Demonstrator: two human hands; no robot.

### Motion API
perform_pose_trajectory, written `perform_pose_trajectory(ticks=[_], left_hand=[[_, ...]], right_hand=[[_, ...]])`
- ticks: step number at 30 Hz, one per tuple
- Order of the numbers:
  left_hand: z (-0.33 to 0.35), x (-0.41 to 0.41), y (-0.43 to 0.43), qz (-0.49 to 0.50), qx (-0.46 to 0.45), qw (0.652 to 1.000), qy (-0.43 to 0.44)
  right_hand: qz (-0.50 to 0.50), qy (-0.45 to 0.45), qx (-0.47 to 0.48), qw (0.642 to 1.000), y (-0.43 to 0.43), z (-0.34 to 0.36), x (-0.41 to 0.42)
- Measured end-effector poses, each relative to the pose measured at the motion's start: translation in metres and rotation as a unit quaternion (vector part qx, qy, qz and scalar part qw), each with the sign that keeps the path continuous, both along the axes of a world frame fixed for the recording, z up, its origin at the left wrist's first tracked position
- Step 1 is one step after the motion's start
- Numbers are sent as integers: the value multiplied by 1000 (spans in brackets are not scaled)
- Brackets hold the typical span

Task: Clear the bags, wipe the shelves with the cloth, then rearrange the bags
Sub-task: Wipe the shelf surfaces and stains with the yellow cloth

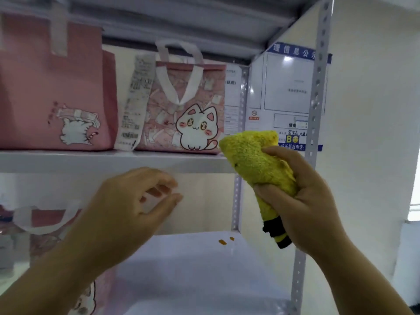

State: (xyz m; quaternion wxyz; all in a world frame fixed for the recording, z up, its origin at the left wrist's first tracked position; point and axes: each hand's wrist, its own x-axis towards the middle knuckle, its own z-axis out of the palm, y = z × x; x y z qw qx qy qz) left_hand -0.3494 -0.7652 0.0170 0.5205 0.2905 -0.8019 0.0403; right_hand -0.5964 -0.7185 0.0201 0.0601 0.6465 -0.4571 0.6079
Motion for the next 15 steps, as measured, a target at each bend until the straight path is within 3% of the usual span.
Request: perform_pose_trajectory(ticks=[7, 15], left_hand=[[29, 3, -13, 22, -76, 997, -6], [47, -16, -41, 19, -83, 995, -42]], right_hand=[[-34, -1, -25, 999, -19, 51, 2], [-129, -5, -12, 992, -48, 71, -22]])
